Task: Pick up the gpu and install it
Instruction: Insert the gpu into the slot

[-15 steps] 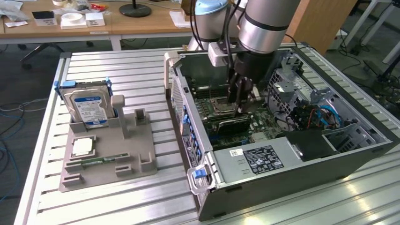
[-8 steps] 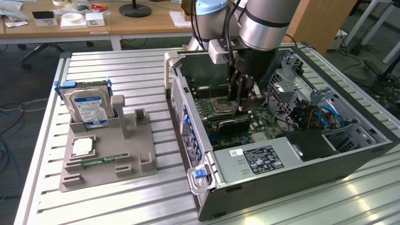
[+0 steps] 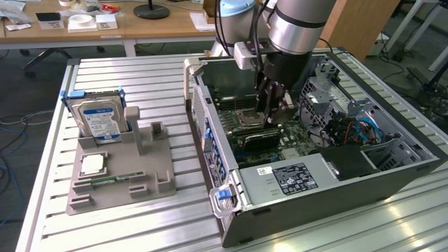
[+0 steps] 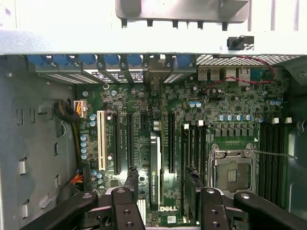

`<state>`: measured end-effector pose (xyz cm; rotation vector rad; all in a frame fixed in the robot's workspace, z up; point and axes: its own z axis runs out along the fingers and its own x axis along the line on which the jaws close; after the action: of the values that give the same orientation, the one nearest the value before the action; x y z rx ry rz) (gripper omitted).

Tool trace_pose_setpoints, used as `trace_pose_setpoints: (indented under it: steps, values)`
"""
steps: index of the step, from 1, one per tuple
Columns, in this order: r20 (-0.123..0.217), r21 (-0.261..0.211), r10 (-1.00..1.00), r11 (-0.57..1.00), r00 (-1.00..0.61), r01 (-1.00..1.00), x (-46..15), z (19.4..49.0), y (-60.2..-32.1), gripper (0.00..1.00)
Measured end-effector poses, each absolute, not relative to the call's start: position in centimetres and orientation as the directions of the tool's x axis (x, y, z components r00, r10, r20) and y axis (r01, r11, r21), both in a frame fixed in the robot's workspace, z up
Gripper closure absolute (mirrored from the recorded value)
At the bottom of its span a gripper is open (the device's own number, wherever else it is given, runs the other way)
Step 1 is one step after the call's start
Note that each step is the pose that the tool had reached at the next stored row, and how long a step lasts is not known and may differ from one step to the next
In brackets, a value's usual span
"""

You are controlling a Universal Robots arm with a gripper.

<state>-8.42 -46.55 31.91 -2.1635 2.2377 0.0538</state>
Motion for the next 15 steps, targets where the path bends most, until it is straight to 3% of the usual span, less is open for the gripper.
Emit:
trace_pose_setpoints:
  steps: [15]
  values:
    - [-0.045,0.005,-0.998,0.034,-0.034,-0.999,-8.42,32.50,-46.55,0.48]
